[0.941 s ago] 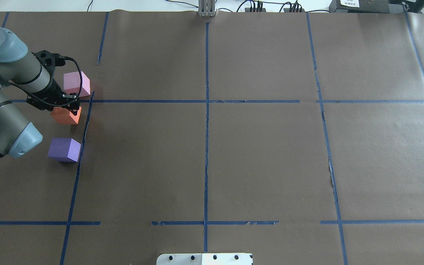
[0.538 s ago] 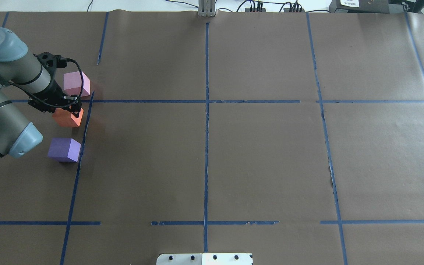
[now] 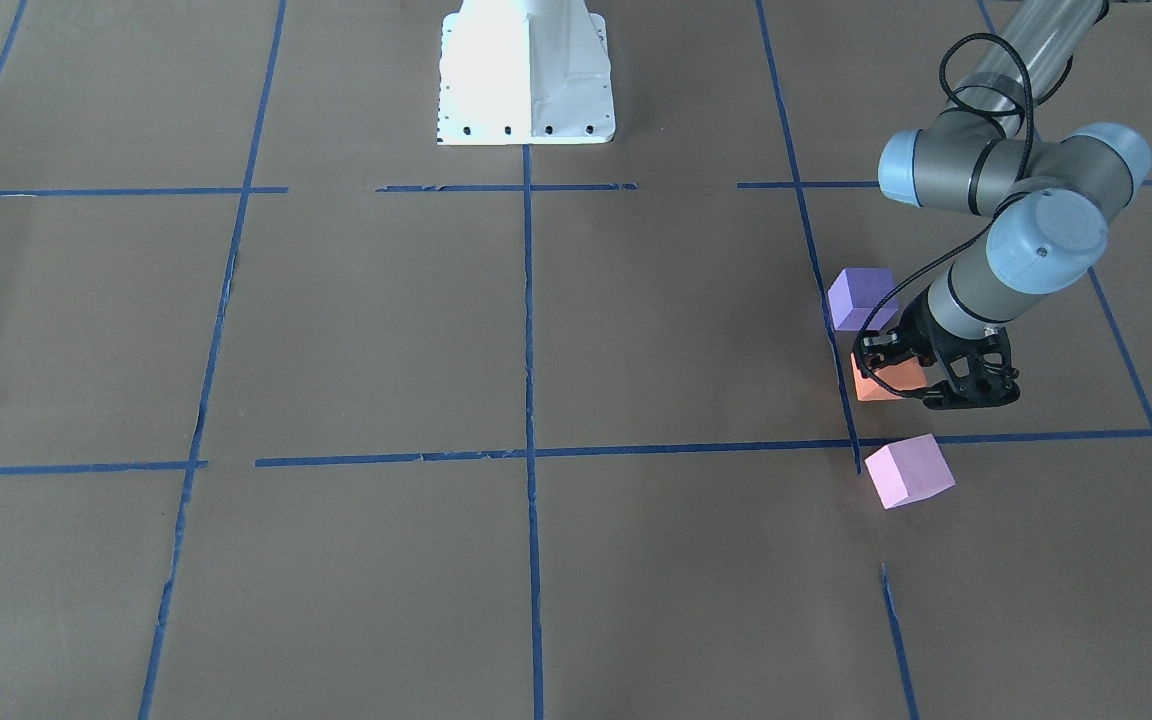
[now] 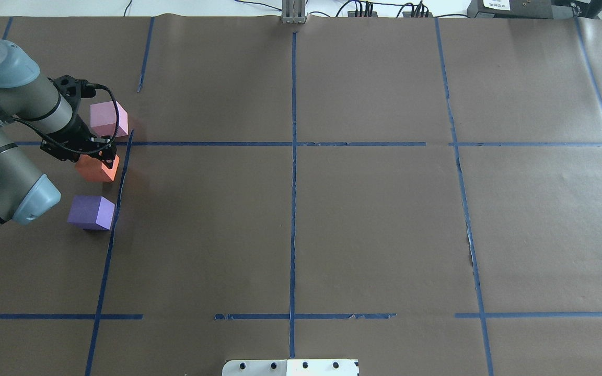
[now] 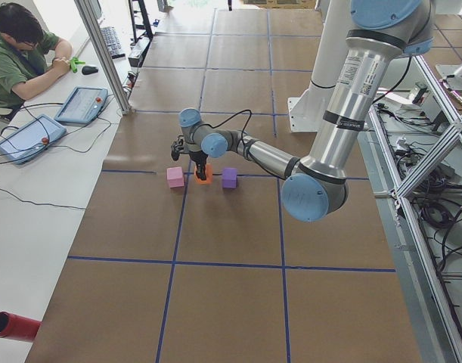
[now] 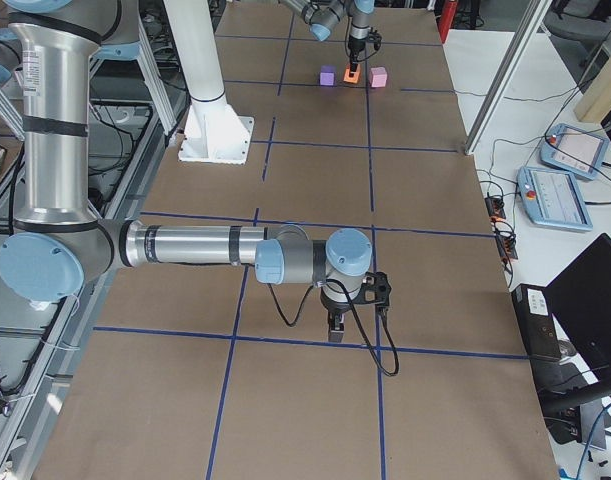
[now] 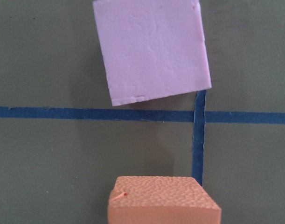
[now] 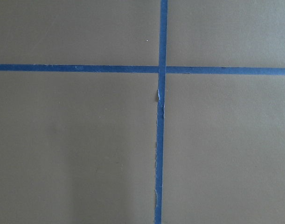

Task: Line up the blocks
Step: 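Lower the orange cube between the pink and purple cubes and open the left gripper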

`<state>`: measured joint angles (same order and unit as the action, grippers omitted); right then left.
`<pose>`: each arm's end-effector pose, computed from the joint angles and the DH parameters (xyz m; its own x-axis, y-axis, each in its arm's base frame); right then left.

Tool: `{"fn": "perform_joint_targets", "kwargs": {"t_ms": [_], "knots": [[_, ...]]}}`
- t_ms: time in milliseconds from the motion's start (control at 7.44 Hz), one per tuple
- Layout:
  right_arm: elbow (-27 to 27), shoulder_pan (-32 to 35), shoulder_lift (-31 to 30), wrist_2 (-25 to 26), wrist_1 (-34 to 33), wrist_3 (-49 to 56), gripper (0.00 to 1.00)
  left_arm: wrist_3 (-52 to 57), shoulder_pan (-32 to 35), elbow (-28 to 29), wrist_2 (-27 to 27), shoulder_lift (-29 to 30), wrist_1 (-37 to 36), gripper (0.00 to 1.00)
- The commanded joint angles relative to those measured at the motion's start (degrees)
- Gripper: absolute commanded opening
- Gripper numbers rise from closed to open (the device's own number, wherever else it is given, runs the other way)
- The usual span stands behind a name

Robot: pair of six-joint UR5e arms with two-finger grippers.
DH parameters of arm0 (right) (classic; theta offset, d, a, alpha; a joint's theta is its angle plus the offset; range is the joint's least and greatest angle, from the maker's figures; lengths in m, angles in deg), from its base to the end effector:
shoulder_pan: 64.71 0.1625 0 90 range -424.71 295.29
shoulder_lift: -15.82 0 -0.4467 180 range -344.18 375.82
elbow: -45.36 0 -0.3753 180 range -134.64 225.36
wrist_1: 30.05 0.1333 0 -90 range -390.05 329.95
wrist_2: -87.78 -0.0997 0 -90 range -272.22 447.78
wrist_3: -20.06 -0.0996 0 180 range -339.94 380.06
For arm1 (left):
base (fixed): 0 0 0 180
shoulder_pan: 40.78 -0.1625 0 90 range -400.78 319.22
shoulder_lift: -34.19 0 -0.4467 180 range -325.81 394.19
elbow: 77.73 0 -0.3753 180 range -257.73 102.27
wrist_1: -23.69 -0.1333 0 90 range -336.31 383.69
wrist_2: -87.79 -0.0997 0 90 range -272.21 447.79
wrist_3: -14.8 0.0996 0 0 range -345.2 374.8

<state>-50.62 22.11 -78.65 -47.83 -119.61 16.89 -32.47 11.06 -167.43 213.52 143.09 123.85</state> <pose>0.0375 -0.4451 0.6642 0.6991 -0.0078 0.7150 0.0168 0.9998 -0.0055 0.3281 -0.5392 0.4883 0.7132 -0.0161 -0.7008 -0.0262 0.9984 -0.0496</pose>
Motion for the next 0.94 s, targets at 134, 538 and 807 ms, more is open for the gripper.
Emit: {"fn": "perform_joint_targets", "kwargs": {"t_ms": [134, 538, 807], "knots": [[0.0, 0.0, 0.0, 0.0, 0.0, 0.0, 1.0, 0.0, -0.2, 0.0, 0.0, 0.0, 0.0, 1.0], [0.0, 0.0, 0.0, 0.0, -0.1, 0.0, 1.0, 0.1, -0.2, -0.7, -0.1, 0.6, -0.1, 1.0], [0.0, 0.0, 0.0, 0.0, 0.0, 0.0, 1.0, 0.2, 3.4, -6.7, -0.2, 0.6, -0.9, 1.0]]}}
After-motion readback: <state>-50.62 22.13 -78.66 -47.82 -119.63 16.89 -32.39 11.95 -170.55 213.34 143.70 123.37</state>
